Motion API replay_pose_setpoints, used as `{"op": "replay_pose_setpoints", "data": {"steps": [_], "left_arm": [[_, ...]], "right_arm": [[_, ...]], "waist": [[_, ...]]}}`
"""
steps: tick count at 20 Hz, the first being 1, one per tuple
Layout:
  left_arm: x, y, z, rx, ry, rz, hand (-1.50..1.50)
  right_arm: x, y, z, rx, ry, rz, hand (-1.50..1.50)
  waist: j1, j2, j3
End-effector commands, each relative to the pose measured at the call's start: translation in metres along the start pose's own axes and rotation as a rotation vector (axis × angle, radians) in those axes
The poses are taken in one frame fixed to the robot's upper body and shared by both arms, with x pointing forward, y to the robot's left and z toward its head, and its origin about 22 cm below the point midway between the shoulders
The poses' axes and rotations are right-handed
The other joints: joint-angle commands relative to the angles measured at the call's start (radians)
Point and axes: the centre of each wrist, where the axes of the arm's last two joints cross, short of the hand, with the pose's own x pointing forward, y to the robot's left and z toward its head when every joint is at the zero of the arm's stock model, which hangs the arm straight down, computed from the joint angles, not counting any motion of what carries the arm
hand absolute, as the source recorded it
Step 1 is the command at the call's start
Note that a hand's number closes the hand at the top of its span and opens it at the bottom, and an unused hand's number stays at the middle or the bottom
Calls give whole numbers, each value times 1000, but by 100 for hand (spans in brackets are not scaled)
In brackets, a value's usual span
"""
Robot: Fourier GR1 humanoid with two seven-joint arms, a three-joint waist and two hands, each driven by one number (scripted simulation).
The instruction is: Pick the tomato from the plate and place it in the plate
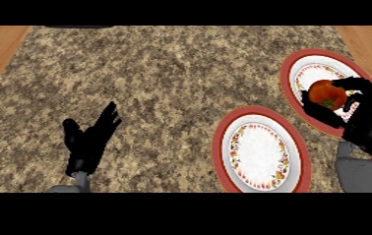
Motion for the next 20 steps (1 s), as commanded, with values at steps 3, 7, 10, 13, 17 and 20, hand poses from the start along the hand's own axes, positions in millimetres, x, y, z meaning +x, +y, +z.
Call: {"op": "replay_pose_setpoints", "data": {"steps": [3, 7, 10, 13, 17, 20], "left_arm": [[-12, 5, 12, 6, 12, 2, 0], [-11, -13, 11, -25, 2, 7, 0], [-3, -2, 5, 2, 21, -3, 0], [4, -15, 3, -21, 2, -7, 0], [4, -16, -2, -40, -20, -21, 0], [7, -8, -4, -35, -18, -21, 0]], "right_arm": [[-45, -16, -72, -63, 16, -9, 150], [-62, 3, -87, -29, -6, -8, 150], [-92, -21, -102, -65, 19, -12, 150], [-99, -29, -113, 93, 227, 140, 150], [-109, -11, -103, 256, 247, 210, -150], [-109, -6, -104, 318, 215, 127, -150]], "waist": [[10, 2, 0], [9, 2, -1], [17, 6, 0], [37, 11, 0], [66, 24, 3], [53, 21, 3]]}}
